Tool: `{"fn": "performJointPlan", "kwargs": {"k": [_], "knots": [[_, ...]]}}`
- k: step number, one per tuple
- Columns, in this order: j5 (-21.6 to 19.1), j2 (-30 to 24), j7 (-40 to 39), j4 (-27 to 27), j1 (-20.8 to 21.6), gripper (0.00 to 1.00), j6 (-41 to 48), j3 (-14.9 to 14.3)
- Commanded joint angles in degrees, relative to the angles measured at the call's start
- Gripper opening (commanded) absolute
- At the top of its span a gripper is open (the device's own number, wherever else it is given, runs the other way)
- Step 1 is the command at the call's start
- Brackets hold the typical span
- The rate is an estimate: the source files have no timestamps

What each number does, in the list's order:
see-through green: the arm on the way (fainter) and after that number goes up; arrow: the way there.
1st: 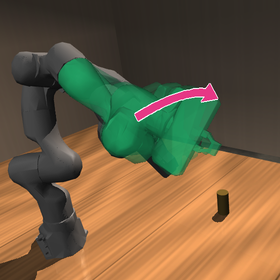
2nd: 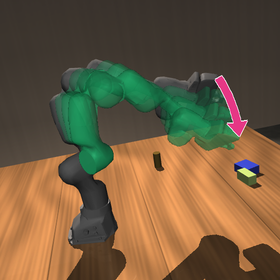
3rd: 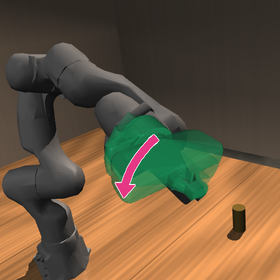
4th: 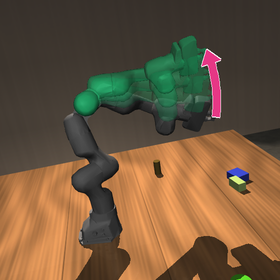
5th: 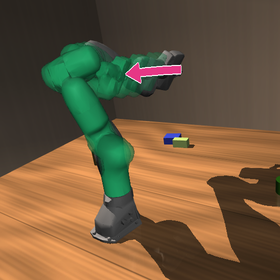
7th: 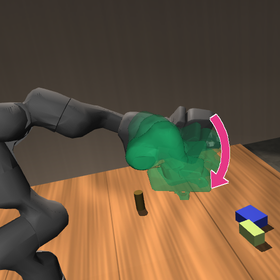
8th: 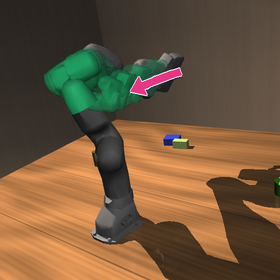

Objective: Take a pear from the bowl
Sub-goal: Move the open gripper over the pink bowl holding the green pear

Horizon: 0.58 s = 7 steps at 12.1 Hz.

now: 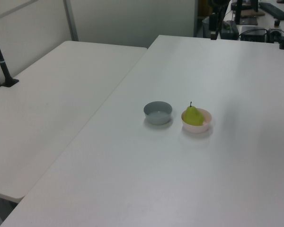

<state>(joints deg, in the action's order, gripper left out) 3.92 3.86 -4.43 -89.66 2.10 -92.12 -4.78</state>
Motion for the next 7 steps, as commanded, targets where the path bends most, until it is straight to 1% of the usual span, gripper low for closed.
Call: {"fn": "performJointPlan", "kwargs": {"k": [1, 7], "knots": [[-1.02, -0.52, -0.32, 0.1, 0.98, 1.0, 1.16, -1.02], [-1.02, -0.78, -0.93, 0.02, 0.63, 1.0, 0.89, -1.1]]}}
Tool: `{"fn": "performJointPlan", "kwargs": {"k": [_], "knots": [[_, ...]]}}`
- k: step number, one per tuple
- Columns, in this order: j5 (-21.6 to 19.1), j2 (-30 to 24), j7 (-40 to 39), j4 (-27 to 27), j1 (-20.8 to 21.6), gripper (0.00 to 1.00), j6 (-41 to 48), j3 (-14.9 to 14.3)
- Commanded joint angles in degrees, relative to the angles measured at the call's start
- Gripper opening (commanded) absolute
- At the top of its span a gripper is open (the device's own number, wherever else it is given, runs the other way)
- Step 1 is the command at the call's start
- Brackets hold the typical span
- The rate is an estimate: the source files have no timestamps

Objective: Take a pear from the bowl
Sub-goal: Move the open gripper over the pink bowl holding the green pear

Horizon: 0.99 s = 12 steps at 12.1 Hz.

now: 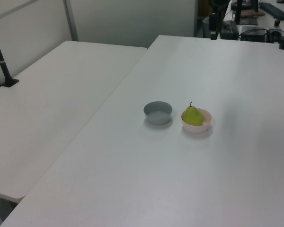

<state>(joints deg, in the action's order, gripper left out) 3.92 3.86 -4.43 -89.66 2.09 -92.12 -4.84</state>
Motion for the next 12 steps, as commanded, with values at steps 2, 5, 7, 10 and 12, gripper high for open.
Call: {"fn": "performJointPlan", "kwargs": {"k": [2, 5, 7, 10, 12], "knots": [[-1.02, -0.78, -1.02, -0.07, 1.07, 1.0, 0.8, -0.97], [-1.11, -0.69, -0.58, -0.07, 2.03, 1.0, 0.63, 0.61], [-1.11, -0.25, -0.23, -0.07, 1.95, 1.0, 0.45, 4.73], [-1.29, -0.25, 1.51, 0.02, 2.12, 1.0, 0.54, 10.0], [-1.29, 0.36, 2.84, -0.07, 2.12, 1.0, 0.01, 14.13]]}}
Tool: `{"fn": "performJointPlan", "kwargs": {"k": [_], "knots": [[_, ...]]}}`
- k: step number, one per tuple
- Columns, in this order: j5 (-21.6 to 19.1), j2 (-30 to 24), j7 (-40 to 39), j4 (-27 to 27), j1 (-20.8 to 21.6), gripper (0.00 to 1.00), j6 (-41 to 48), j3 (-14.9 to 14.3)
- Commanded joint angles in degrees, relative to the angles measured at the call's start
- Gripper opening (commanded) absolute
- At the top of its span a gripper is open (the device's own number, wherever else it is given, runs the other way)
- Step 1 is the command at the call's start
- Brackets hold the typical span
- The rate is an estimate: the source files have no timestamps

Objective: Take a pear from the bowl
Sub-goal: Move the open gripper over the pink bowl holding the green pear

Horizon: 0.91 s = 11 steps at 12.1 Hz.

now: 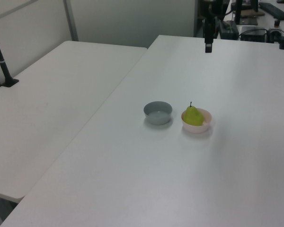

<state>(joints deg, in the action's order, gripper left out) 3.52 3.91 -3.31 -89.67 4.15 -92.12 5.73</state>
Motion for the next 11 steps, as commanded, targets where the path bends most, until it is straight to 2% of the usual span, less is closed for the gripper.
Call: {"fn": "performJointPlan", "kwargs": {"k": [1, 5, 9, 11], "knots": [[-1.14, 0.31, 2.34, -0.24, 0.25, 1.0, -1.12, 4.63], [-1.94, 1.27, 2.79, -1.64, 1.47, 1.0, -3.23, 4.64], [-0.88, 2.58, 2.43, -12.18, 1.83, 1.0, -14.91, 4.64], [2.35, 4.43, 2.43, -17.09, 1.83, 1.0, -21.3, 4.64]]}}
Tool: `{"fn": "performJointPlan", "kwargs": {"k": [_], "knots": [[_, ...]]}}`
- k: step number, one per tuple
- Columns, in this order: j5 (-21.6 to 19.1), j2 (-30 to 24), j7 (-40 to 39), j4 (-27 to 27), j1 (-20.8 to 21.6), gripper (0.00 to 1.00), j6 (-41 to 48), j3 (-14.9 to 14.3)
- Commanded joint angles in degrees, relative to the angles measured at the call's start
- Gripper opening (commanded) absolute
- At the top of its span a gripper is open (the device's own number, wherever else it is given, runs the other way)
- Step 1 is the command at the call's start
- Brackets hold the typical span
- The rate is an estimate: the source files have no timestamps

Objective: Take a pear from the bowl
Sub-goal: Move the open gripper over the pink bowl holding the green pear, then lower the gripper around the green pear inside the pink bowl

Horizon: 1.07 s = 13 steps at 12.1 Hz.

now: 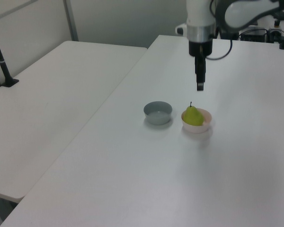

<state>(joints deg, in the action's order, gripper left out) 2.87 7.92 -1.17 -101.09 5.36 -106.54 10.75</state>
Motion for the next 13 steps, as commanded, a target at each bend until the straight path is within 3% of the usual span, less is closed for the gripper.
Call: {"fn": "performJointPlan", "kwargs": {"k": [1, 7, 13], "knots": [[3.89, 1.3, 0.38, -7.7, 0.61, 1.0, -9.54, -0.38], [5.39, 6.31, 0.65, -8.07, 0.52, 1.0, -14.22, -0.46], [5.74, 7.72, 0.73, -8.07, 0.79, 1.0, -14.31, -0.38]]}}
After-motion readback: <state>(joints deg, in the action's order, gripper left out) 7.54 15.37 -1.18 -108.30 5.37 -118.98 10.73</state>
